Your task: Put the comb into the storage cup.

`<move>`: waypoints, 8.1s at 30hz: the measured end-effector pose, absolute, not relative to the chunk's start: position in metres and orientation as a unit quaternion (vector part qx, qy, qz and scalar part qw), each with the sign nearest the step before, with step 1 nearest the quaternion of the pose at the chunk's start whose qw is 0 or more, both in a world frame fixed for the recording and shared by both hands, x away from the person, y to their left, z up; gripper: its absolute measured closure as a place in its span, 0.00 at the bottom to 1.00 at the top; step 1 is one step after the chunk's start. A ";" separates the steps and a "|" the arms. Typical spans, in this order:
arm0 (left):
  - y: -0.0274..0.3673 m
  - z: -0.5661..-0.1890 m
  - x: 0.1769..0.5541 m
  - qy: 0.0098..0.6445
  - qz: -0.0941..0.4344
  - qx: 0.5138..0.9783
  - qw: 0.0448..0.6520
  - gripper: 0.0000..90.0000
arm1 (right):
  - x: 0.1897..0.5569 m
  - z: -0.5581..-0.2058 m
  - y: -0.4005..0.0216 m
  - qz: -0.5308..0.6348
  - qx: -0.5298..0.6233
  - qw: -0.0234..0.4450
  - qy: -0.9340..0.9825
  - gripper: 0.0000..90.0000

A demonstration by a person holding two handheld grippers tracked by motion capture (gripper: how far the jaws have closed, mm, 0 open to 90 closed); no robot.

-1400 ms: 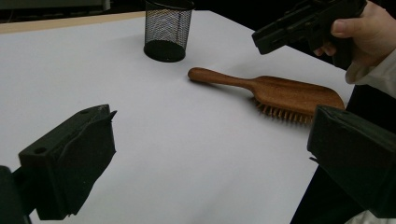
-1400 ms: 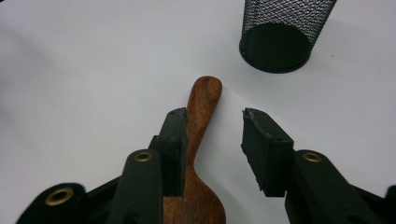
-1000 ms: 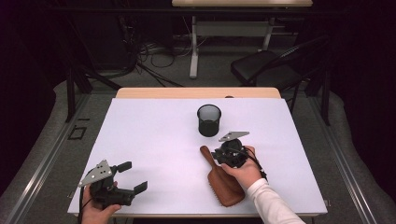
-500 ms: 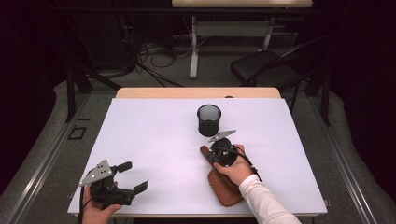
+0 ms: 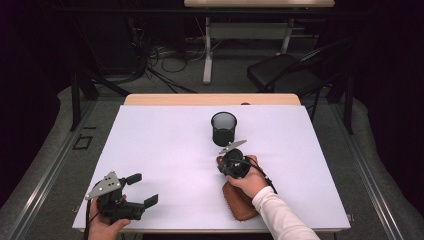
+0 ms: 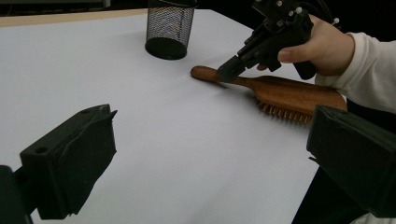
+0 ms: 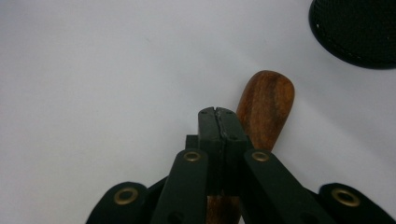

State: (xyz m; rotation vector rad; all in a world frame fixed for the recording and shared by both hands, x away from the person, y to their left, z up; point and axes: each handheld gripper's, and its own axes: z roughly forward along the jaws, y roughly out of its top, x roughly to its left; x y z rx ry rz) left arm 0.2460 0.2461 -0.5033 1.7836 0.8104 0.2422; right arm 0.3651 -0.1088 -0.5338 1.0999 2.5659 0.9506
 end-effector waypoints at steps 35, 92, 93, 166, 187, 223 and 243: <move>0.246 -0.504 0.246 0.343 0.104 0.754 0.550 0.02 | 0.359 -0.536 -0.166 0.278 0.428 0.116 0.852 1.00; 0.244 -0.505 0.246 0.342 0.104 0.754 0.551 0.02 | 0.268 -0.539 -0.215 0.330 0.444 0.075 0.830 1.00; 0.244 -0.505 0.246 0.342 0.104 0.754 0.551 0.02 | 0.268 -0.539 -0.215 0.330 0.444 0.075 0.830 1.00; 0.243 -0.506 0.246 0.345 0.104 0.754 0.549 0.02 | 0.271 -0.518 -0.214 0.352 0.391 0.103 0.844 0.22; 0.243 -0.506 0.246 0.344 0.104 0.754 0.550 0.02 | 0.270 -0.522 -0.187 0.285 0.331 0.108 0.893 0.28; 0.241 -0.506 0.246 0.342 0.099 0.755 0.551 0.02 | 0.263 -0.536 -0.188 0.218 0.323 0.081 0.917 0.58; 0.242 -0.506 0.246 0.343 0.099 0.755 0.550 0.02 | 0.265 -0.538 -0.189 0.233 0.332 0.082 0.910 0.70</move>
